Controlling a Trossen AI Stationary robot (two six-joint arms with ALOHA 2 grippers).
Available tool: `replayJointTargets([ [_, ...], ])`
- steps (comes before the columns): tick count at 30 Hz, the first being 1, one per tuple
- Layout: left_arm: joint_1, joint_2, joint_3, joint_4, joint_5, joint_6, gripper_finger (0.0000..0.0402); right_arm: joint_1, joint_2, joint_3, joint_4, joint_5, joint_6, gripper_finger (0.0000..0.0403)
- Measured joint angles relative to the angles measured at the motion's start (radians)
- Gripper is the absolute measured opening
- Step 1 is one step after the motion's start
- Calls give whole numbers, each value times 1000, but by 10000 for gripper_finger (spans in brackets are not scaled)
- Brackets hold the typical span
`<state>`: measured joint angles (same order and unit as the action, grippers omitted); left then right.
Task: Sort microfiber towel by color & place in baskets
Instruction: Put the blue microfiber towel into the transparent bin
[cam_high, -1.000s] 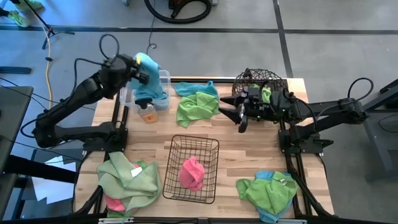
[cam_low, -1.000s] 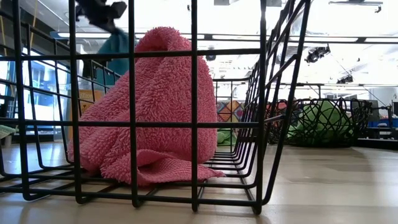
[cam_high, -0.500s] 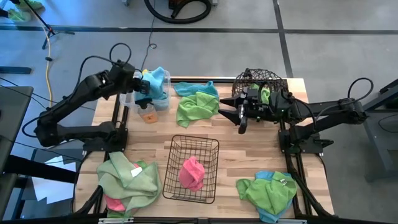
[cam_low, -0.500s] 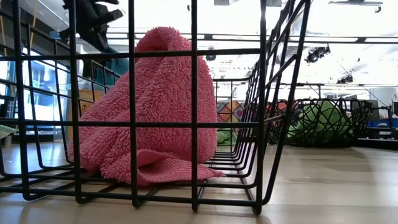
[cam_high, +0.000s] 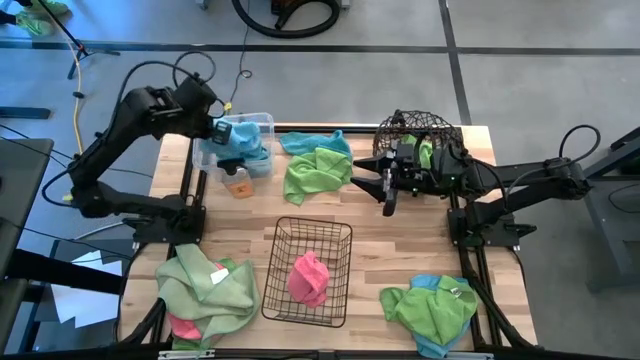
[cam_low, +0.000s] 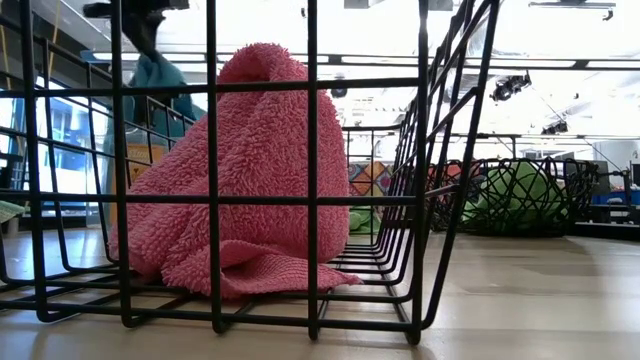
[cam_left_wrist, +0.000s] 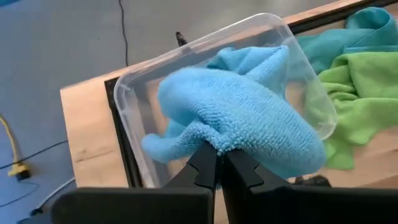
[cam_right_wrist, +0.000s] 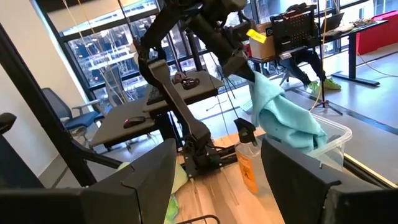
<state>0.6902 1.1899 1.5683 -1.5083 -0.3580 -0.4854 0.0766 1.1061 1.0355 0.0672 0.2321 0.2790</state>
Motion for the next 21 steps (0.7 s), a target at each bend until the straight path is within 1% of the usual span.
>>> replayJointTargets([
  [4,12,87,1,9,-20,24,0,-7,0,0,-11,0,0,232],
  [8,22,195,0,36,-81,26,0,-7,0,0,-26,0,10,232],
  [11,38,265,0,71,-92,35,0,-7,0,0,-27,0,11,232],
  [13,51,310,0,84,-74,37,0,-7,0,0,-27,0,27,232],
  [17,79,377,0,87,0,34,0,-7,0,0,-29,0,43,232],
  [21,95,398,-30,115,49,-15,0,-7,0,0,-41,0,61,232],
])
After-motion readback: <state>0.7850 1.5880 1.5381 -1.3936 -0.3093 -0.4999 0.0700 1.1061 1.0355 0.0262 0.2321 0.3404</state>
